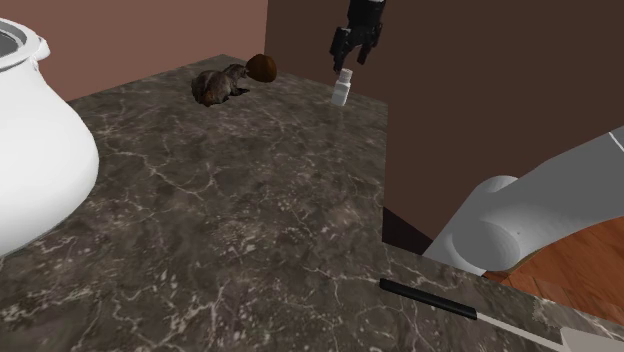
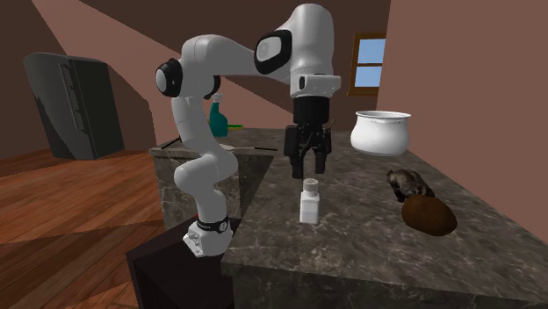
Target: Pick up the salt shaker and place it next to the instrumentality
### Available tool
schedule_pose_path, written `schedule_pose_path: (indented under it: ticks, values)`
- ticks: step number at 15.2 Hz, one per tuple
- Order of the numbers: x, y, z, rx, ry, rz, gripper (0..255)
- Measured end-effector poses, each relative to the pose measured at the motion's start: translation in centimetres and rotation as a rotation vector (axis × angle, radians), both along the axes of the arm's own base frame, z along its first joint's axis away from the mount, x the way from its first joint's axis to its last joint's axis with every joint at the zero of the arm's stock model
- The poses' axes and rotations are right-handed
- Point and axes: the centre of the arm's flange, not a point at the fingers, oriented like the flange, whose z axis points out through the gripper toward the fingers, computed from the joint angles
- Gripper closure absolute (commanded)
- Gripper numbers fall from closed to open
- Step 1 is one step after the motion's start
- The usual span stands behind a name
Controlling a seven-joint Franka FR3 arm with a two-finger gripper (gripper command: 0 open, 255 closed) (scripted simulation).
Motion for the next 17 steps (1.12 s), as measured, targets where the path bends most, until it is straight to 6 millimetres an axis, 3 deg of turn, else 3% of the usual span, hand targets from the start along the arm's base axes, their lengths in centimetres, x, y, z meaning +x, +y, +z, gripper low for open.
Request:
schedule_pose_path:
  ticks: [3, 9, 10, 17]
  values:
    - [0.2, -0.2, -1.5, 0.000, 0.000, 0.000, 0]
    - [0.3, -0.3, -1.8, 0.000, 0.000, 0.000, 0]
    - [0.3, -0.3, -1.8, 0.000, 0.000, 0.000, 255]
    - [0.3, -0.3, -1.7, 0.000, -0.001, 0.000, 255]
